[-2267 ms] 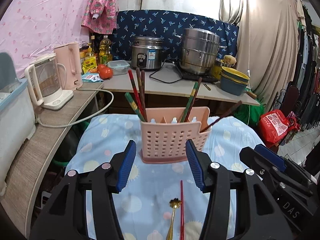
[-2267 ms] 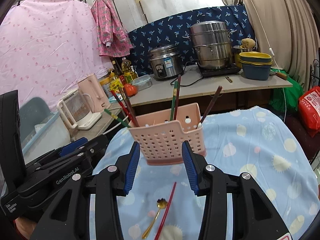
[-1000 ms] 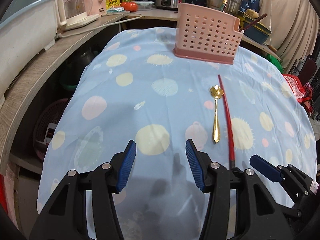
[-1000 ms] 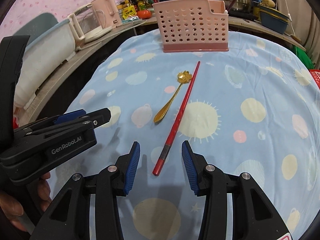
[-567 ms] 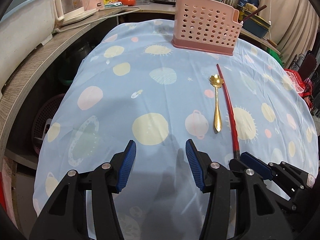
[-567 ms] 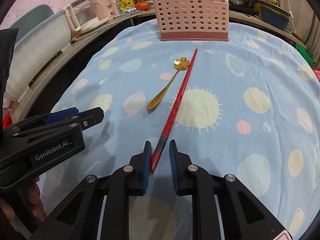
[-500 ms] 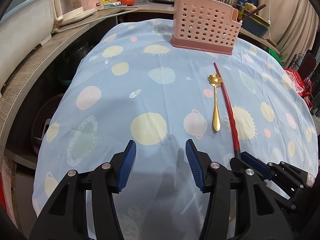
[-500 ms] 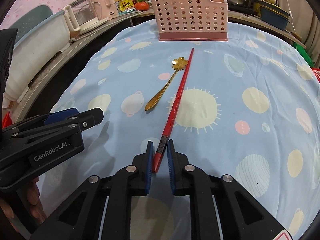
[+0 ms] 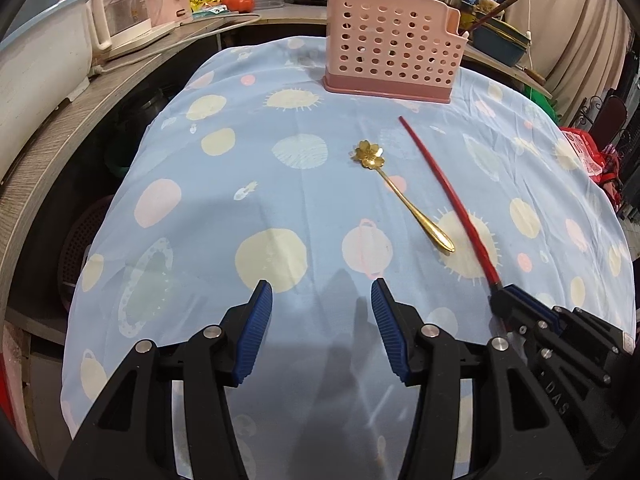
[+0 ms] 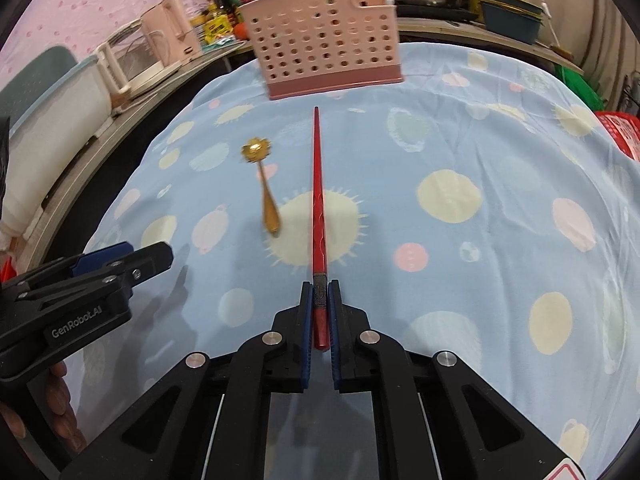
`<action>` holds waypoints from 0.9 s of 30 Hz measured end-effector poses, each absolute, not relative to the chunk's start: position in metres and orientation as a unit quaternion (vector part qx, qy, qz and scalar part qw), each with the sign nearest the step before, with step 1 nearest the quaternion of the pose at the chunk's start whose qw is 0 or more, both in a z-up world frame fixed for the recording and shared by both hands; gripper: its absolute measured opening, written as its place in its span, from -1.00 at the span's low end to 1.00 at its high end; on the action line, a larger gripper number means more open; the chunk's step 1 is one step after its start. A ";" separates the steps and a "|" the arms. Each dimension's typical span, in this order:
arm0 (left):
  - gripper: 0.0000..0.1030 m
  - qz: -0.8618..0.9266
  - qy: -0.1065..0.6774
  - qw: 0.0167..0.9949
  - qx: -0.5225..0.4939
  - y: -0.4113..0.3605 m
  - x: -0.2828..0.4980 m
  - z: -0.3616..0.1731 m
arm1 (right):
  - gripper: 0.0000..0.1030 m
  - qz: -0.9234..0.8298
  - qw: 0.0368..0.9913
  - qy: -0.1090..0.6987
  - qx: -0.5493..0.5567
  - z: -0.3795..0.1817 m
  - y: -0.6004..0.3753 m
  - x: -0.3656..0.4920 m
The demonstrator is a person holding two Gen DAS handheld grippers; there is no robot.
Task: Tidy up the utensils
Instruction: 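Grasp the red chopstick with the right tool while the left tool approaches the gold spoon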
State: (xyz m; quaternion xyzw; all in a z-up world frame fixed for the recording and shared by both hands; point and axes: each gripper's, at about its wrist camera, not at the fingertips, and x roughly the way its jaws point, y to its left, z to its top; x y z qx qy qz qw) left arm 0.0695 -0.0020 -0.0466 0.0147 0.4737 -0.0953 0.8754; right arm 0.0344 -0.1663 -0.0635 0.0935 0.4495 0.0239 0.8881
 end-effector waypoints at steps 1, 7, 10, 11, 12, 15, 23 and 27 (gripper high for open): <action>-0.05 -0.097 0.474 0.875 0.015 -0.004 0.071 -0.046 | -0.87 0.020 0.888 0.449 0.098 -0.064 -0.170 0.035; 0.08 -0.126 0.478 0.869 -0.009 -0.022 0.082 -0.043 | -0.87 0.003 0.887 0.447 0.116 -0.064 -0.190 0.037; 0.12 -0.144 0.477 0.867 -0.022 -0.036 0.090 -0.040 | -0.87 -0.002 0.887 0.445 0.124 -0.064 -0.196 0.037; 0.13 -0.146 0.476 0.867 -0.022 -0.041 0.092 -0.041 | -0.87 -0.003 0.887 0.445 0.126 -0.064 -0.198 0.037; 0.13 -0.150 0.477 0.866 -0.022 -0.047 0.096 -0.042 | -0.87 -0.004 0.886 0.445 0.128 -0.064 -0.200 0.038; 0.12 -0.156 0.486 0.860 -0.023 -0.060 0.106 -0.051 | -0.87 -0.005 0.886 0.445 0.132 -0.064 -0.204 0.039; -0.32 -0.154 0.485 0.861 -0.007 -0.067 0.108 -0.065 | -0.86 -0.002 0.885 0.446 0.133 -0.065 -0.206 0.039; -0.74 -0.166 0.488 0.857 -0.013 -0.061 0.108 -0.064 | -0.86 0.000 0.886 0.445 0.133 -0.065 -0.206 0.040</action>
